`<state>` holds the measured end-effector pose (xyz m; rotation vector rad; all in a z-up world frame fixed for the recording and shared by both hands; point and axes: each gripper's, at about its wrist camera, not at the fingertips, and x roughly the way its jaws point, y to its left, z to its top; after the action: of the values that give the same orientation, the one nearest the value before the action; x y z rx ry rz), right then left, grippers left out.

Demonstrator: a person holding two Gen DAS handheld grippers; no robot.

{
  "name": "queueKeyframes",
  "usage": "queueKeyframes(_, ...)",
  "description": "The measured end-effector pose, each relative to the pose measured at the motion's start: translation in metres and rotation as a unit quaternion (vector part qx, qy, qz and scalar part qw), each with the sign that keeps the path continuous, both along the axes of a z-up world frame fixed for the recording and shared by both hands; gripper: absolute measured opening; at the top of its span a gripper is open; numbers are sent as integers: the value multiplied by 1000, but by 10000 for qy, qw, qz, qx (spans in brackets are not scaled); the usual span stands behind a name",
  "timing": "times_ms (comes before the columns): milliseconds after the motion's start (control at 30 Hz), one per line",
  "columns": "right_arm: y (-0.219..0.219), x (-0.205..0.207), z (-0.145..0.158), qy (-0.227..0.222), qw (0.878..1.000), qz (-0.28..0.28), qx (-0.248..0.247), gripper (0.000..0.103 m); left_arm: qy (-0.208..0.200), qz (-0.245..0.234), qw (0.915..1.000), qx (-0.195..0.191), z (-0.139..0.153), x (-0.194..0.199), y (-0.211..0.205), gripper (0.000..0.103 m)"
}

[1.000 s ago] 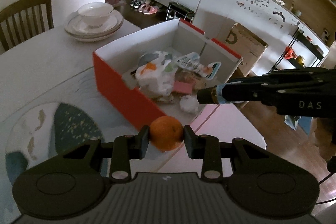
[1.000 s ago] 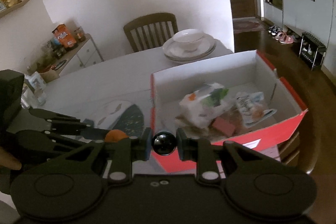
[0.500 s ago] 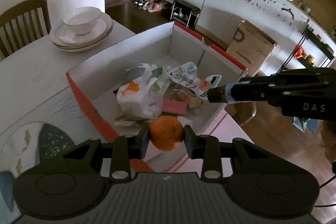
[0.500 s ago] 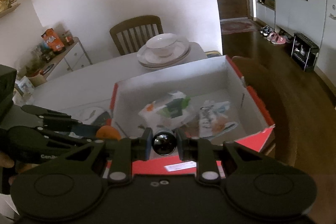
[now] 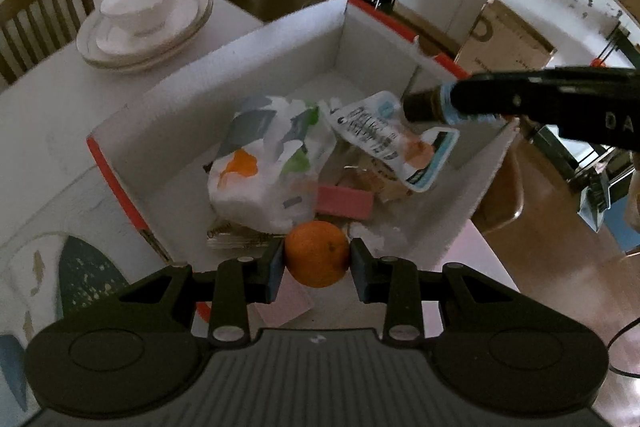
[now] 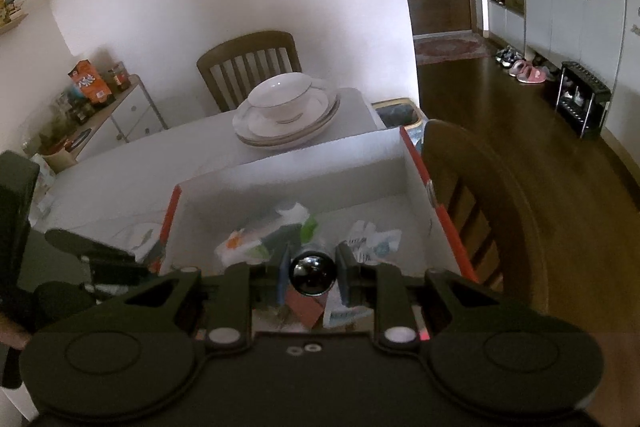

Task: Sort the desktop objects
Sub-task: 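Lower the orange and bottle into the red box and open both tools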

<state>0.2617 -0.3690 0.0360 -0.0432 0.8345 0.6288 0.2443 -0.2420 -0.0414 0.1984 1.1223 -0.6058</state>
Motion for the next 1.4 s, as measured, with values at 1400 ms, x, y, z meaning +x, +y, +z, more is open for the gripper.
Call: queueKeyframes(1400, 67, 111, -85, 824, 9928, -74, -865, 29, 764, -168, 9942, 740, -58, 32, -30, 37)
